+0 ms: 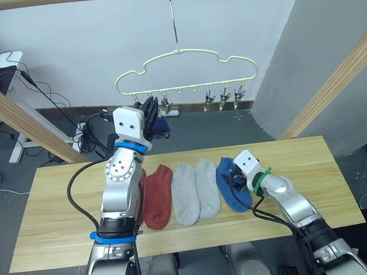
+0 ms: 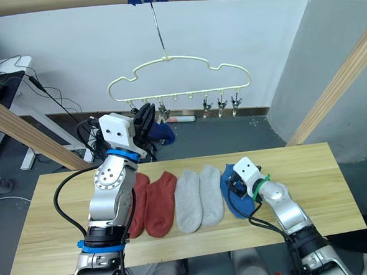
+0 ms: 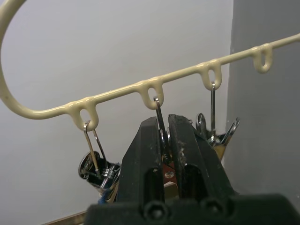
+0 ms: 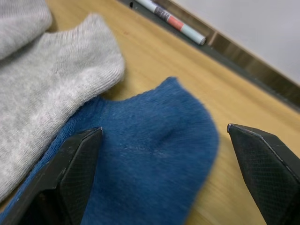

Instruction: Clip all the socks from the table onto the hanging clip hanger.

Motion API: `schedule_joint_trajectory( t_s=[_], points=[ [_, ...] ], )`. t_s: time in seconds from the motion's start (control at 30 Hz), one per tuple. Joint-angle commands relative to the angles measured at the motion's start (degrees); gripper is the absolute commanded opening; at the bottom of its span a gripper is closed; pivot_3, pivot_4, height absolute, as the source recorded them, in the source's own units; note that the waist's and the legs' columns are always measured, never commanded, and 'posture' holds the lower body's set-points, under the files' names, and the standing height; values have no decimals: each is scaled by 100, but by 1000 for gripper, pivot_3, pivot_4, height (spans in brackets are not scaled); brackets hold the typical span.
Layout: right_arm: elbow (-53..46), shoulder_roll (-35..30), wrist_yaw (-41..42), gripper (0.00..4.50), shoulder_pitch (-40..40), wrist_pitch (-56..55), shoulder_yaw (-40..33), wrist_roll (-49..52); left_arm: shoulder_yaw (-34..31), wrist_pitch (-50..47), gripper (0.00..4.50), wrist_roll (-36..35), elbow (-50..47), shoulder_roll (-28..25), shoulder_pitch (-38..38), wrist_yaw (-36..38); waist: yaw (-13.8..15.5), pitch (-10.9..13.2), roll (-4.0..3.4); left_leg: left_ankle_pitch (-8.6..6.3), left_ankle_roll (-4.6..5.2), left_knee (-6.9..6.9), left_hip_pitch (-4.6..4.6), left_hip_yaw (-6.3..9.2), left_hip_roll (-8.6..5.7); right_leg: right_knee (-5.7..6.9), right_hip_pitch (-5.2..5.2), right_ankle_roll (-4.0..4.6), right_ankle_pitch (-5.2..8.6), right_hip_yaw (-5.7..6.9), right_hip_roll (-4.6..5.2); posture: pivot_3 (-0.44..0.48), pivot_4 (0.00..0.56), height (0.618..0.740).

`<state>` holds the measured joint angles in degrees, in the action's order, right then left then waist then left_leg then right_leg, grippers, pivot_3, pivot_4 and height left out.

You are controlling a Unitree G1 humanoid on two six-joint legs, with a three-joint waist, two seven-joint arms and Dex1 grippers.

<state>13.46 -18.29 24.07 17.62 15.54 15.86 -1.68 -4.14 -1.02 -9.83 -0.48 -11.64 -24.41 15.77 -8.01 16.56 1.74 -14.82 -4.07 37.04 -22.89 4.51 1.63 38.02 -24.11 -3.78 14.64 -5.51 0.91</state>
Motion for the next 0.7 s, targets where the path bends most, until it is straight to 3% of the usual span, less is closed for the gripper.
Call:
schedule_joint_trajectory(
  t_s=[0.03, 0.27, 0.4, 0.7],
  points=[
    [390, 114, 13, 3855, 44, -6, -47, -69, 34, -78, 0, -80, -351, -90, 38, 154, -6, 0, 0, 0, 0, 0, 0, -1, 0, 0, 1, 0, 0, 0, 0, -179, 295, 740],
    [550, 163, -32, 1375, 23, 45, -157, -145, 28, -370, 0, -279, -528, -268, 130, 508, 6, -1, 0, 0, 0, 3, 10, 2, 0, 5, 10, -1, -1, 0, 0, -170, 291, 740],
    [-64, -51, 272, 31, -49, -98, -2, -244, -116, -659, 0, -694, -622, -360, 64, 773, 13, -1, 0, 0, 0, 8, 9, 2, -2, 4, 12, -5, -3, -1, 1, -172, 289, 740],
    [-1532, -366, 917, 31, 719, -198, 273, -530, -336, -1393, 0, -1330, -816, -796, -69, 1226, -39, 0, -2, 0, -1, 5, 6, 1, 4, 7, 2, -5, -3, -2, -7, -179, 283, 740]
  ],
)
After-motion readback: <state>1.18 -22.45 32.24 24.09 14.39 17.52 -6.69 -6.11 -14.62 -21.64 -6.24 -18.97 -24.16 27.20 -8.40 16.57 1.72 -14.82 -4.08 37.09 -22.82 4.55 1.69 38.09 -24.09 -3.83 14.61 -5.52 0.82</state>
